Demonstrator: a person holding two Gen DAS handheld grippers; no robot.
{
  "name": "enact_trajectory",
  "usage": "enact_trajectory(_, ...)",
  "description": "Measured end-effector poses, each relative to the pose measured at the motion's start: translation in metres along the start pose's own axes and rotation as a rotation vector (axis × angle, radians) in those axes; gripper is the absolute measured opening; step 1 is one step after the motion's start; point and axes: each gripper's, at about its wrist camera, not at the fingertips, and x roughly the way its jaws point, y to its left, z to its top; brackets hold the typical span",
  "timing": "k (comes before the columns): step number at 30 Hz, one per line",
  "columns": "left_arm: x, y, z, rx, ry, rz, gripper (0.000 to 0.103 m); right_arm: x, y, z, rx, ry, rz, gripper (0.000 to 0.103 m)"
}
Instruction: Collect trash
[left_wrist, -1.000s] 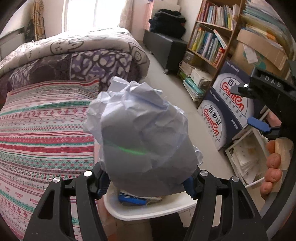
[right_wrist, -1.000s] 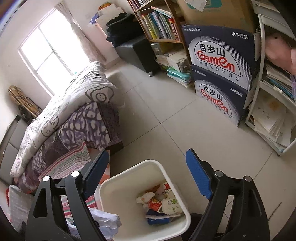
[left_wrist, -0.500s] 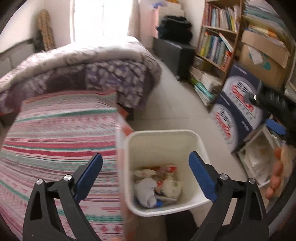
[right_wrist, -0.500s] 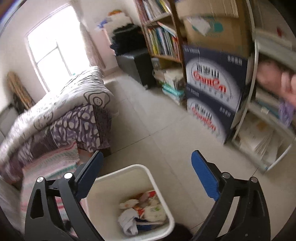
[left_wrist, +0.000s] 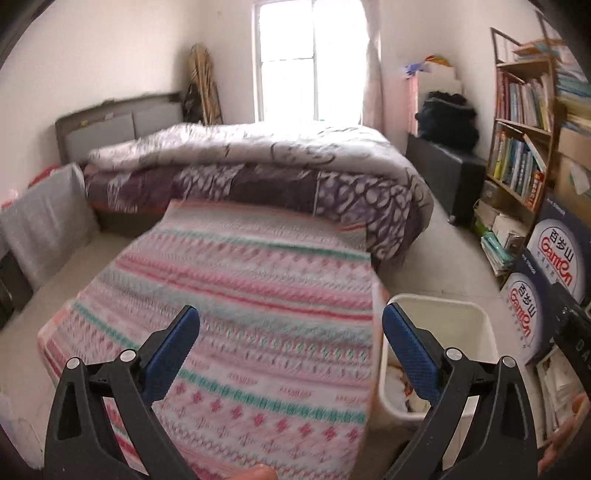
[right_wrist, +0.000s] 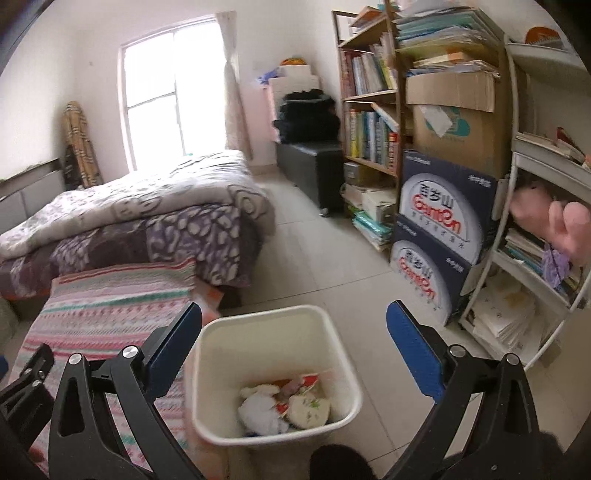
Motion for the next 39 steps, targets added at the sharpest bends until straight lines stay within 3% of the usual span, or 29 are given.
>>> enact_trajectory(7,-0.012,0.021,-0.012,-0.023,-0.041,0.023,0.096,-0.009,0.04,-0.017,-0.128,-0.031,0.054,0.096)
enact_trajectory(14,-0.012,0.025,-0.014,-0.029,-0.042,0.011,0.096,-0.013,0.055,-0.023,-0.186,-0.05,0.08,0.096)
enact_trajectory(25,-0.012,0.023,-0.014,-0.026,-0.047,0.032,0.096,-0.018,0.059,-0.024,-0.199,-0.08,0.075,0.096)
enact_trajectory(39,-0.006,0.025,-0.014,-0.043,-0.018,0.027,0.096,-0.014,0.057,-0.023,-0.173,-0.046,0.092,0.096)
